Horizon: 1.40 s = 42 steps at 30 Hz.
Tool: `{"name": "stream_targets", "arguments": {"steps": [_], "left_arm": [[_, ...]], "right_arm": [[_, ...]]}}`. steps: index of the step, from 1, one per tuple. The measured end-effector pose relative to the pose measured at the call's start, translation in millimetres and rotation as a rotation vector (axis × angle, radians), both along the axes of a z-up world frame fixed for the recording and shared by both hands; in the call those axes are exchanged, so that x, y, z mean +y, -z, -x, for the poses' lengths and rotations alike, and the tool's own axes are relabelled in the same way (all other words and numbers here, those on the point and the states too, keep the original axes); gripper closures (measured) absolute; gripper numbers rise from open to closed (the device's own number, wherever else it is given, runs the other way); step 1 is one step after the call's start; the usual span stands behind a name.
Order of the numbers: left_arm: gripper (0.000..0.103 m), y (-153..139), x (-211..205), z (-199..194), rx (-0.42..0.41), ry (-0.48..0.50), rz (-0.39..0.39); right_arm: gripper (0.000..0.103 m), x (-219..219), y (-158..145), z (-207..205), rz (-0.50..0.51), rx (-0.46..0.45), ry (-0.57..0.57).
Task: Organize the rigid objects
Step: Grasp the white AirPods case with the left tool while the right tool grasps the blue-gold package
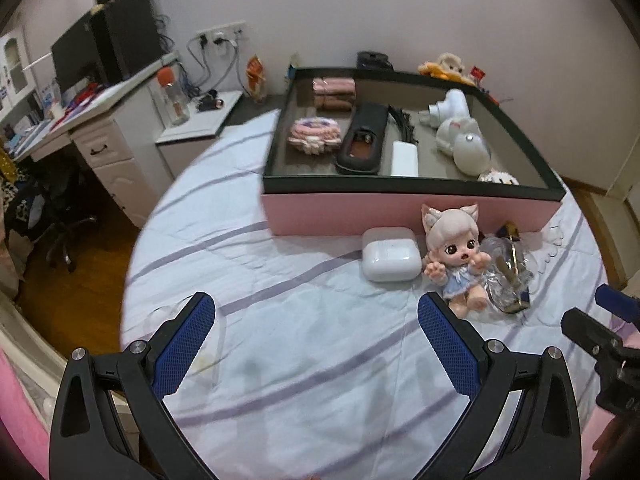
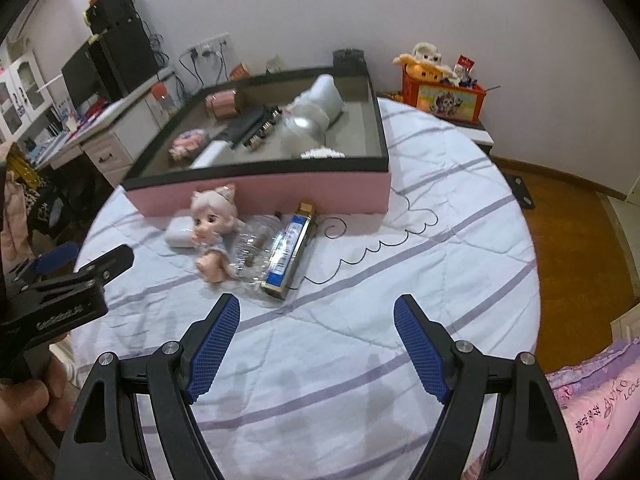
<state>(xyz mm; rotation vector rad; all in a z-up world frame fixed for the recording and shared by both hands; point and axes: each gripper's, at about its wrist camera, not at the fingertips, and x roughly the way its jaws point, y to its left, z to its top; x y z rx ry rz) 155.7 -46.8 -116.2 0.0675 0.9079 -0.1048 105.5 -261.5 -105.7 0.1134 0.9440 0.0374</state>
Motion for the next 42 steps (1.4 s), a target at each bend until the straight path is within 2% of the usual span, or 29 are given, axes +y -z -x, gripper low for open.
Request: {"name": "stream_targets", "arguments": {"steps": [9,13,21,27,29,33,37,38,39,40,42], "left_arm": [[0.001,23,-21,-36,0.024,0.024,-0.003],[0.001,28,-18,-47,0.039,0.023,0.03],[0.003,39,-10,-44,0.037,0.016,0.084],[0.008,47,-11,-43,0.032,0.034,0.07],[0.015,46,-11,-44,0.028,0.03,0.057],[0.017,44,-10,-46,0.033,0.031,0.05],[0.024,43,-11,-46,0.024,0.03,0.05],[0.03,42,-11,-46,0.021,0.033,0.059],[0.04,41,-11,-45,0.019,0.037,0.067],[0.045,40,-10,-44,0.018,0.041,0.076],[0.056,39,-7,-43,0.015,0.04,0.088]], "right_arm": [[0.022,-13,22,-29,-0.013,0.043,0.031],[0.022,-12,29,-40,-0.03,0.055,0.026],[0.022,-6,32,-50,-0.057,0.053,0.023],[0.022,-3,33,-55,-0.028,0.042,0.029],[0.023,-1,32,-54,0.0,0.033,0.019],[0.036,5,29,-50,0.019,0.032,-0.013],[0.038,9,30,-55,0.038,0.039,-0.016],[0.04,9,30,-56,0.031,0.044,-0.021],[0.048,10,32,-57,0.029,0.056,-0.03],[0.056,13,35,-57,0.037,0.073,-0.047],[0.058,14,36,-53,0.046,0.07,-0.047]]}}
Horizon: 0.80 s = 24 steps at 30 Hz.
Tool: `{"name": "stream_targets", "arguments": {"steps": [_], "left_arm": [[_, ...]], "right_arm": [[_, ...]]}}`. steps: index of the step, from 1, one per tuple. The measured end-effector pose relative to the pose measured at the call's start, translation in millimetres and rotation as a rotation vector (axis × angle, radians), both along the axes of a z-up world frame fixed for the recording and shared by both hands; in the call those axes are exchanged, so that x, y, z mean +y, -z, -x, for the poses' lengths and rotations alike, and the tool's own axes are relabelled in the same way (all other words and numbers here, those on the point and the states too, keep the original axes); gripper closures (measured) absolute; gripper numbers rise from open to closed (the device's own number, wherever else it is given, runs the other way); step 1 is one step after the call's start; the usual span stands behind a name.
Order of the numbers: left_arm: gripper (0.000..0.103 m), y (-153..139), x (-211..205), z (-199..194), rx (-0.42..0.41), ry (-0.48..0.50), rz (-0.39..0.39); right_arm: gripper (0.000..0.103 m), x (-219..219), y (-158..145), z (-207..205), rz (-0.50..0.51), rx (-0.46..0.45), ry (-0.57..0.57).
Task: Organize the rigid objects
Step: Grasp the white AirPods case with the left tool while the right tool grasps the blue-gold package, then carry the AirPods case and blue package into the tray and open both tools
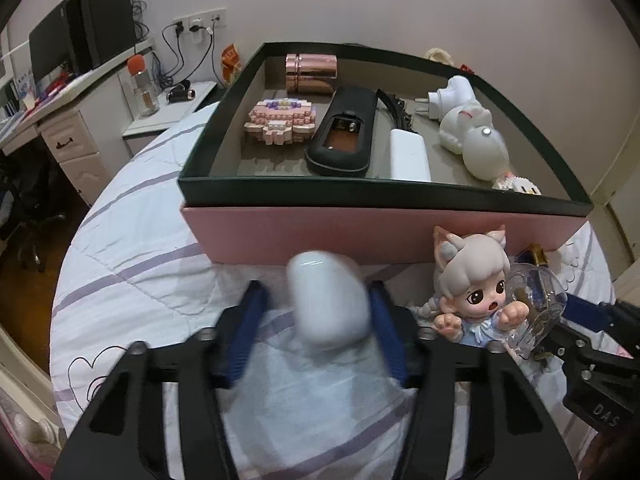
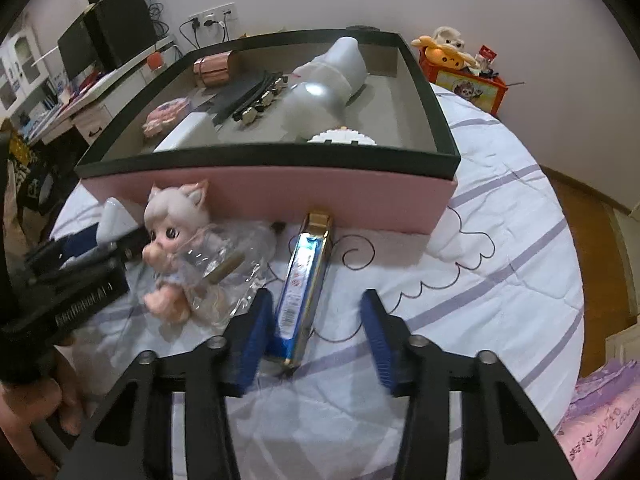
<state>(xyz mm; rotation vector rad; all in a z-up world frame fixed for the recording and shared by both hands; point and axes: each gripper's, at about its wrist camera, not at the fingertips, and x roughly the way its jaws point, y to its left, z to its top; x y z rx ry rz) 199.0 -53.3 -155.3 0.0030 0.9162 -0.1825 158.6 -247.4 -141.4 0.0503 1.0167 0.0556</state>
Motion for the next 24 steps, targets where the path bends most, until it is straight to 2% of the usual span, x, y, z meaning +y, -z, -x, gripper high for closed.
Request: {"name": "stream_targets", "arguments": {"steps": [5,9,17,24], "left_arm": [[0.06,1,6,0,-0.004,-0.014,0.026],[0.06,0,14,3,-0.002,-0.019,0.068],[0.06,-5,23,20,0.002,-0.033,0.086],[0.06,-27,33,40,-0.03,-0.037,0.092]], "right_arm": [[0.063,-3,5,-8,0.011,-0.026,0.017],[0.088,-6,2,-4,0.005,-0.038,0.022],[0.088,-23,-1,18,-0.087,-0.047,0.044],[0.088,-28,-24,35,-0.124,-0.091,0.049]]}}
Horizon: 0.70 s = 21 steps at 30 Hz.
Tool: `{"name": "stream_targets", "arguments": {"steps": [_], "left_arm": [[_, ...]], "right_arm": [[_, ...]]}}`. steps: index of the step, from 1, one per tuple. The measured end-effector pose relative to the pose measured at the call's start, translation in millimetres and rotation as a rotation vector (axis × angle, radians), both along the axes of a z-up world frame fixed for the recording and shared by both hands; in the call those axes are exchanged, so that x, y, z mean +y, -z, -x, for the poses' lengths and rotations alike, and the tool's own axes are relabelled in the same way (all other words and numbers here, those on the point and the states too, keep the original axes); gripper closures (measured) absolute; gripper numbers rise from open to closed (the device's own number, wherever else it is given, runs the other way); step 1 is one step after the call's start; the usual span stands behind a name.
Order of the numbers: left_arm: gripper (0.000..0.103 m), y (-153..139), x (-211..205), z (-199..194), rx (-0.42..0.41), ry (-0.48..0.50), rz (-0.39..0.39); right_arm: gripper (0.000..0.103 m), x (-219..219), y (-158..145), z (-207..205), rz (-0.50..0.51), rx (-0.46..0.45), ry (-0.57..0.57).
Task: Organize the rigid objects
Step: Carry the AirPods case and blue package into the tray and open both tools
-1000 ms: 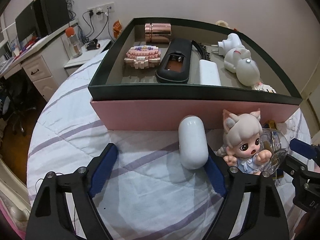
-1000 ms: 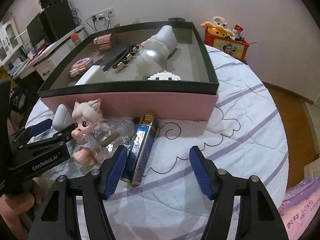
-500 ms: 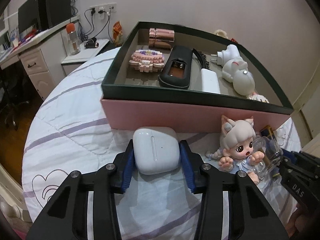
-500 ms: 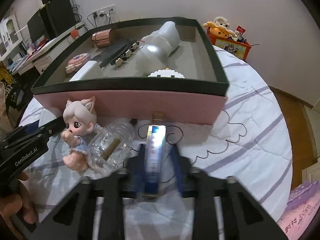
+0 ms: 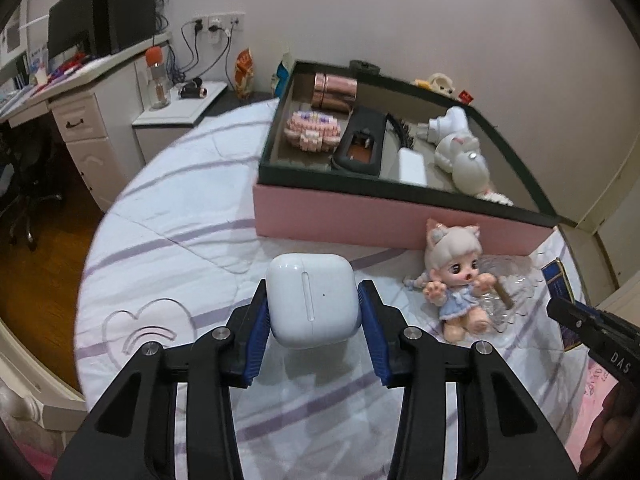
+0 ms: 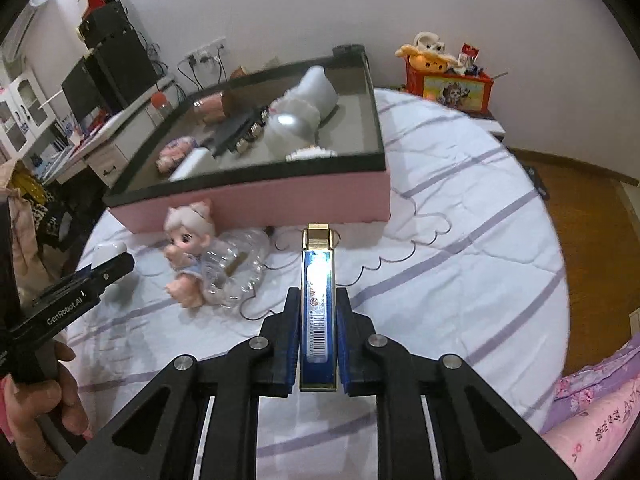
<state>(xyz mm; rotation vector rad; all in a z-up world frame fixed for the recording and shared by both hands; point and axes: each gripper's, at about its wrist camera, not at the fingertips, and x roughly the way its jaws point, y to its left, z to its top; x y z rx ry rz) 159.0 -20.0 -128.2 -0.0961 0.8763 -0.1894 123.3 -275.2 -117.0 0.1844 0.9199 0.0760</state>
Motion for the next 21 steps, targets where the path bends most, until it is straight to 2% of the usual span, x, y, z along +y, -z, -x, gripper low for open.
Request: {"name": "stream_targets", "arguments": {"steps": [10,17,21], "left_arm": [[0.06,-58,10,10,-0.096,0.007,-0.008],[0.06,-94,7,-10,-0.147,0.027,-0.025],[0.06,-102,0,-29,-0.157,0.039,-0.026]], "right_arm": [[0.088,15,-45,5,-0.008,-0.093,-0.05],[0.088,33,-88,-20,0.014,-0.172,-0.1],[0.088,43,-103,-44,0.019,-0.192,-0.131]]}}
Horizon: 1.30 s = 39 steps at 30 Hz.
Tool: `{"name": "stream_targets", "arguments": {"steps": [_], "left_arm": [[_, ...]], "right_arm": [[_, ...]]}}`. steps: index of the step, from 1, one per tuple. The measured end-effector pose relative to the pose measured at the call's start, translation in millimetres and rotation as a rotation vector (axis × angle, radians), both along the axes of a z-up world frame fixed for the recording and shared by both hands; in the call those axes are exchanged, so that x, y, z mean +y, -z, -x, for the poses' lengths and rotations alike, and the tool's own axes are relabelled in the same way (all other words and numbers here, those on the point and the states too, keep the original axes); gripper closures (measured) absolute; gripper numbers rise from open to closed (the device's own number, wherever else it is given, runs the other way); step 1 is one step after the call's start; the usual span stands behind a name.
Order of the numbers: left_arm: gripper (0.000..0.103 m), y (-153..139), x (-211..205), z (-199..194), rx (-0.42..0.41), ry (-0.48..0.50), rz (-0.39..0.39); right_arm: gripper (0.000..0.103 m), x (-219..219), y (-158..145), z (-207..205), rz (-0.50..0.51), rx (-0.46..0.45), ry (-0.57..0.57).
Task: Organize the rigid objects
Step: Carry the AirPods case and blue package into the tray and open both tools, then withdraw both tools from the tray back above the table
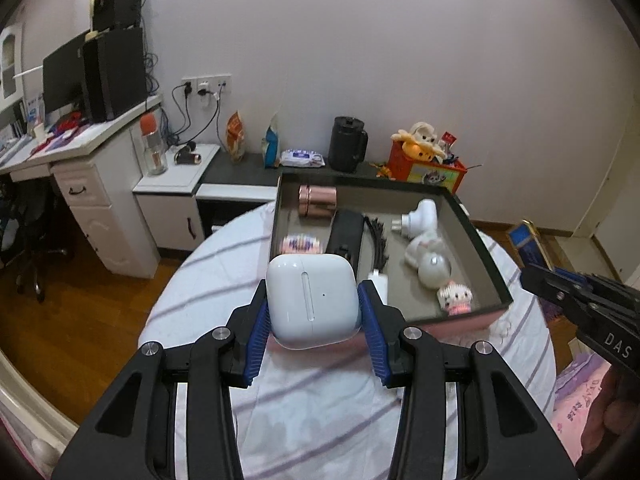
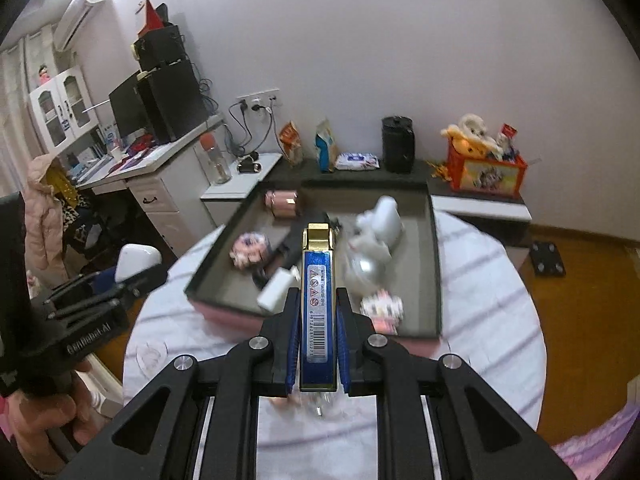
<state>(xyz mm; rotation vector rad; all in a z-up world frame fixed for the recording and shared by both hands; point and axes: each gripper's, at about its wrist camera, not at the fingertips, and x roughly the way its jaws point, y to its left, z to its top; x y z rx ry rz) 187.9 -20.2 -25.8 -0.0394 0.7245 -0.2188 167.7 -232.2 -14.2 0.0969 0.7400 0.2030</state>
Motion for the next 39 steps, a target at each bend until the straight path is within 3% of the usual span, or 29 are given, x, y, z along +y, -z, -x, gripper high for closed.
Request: {"name": "stream_targets", "arguments": {"steps": [7,14,25,27,28,29,30,32,34,36,39], "left_arm": [[0.06,5,-15,-44,0.022,0.017,-0.019],[0.06,37,-28,-81,0.092,0.028,-0.045],[0.059,78,-37,-97,0.186,0.018,-0.089],[0.049,78,-36,-94,0.182,0.004,-0.105],[0.045,77,-36,-92,0.178,0.008,-0.101],[0.029,75,-36,-90,0.175,0.009,-0.102],[0.03,72,-36,-87,0.163,0.007,-0.103],[0.029,67,-35,-81,0.157,0.008,-0.1],[0.023,61,-31,-75,0.148,-0.002,-0.095],[0.006,52,-27,-66,0.117,-0.033,-0.11],[0.003,36,-19,-45,0.071,-0.046,-0.091]], "right_arm": [[0.088,12,4,-51,-0.003,0.036,-0.042],[0.088,15,42,-93,0.001,0.135,-0.058],[0.087,19,82,-109,0.023,0.233,-0.07],[0.086,19,84,-109,0.025,0.233,-0.071],[0.083,19,84,-108,0.024,0.232,-0.072],[0.08,18,83,-107,0.02,0.228,-0.072],[0.064,17,82,-106,0.014,0.224,-0.071],[0.054,13,78,-103,0.007,0.213,-0.059],[0.034,7,74,-99,-0.016,0.202,-0.041],[0.021,-1,69,-92,-0.039,0.184,-0.015],[0.021,-11,58,-75,-0.084,0.168,0.001]]}}
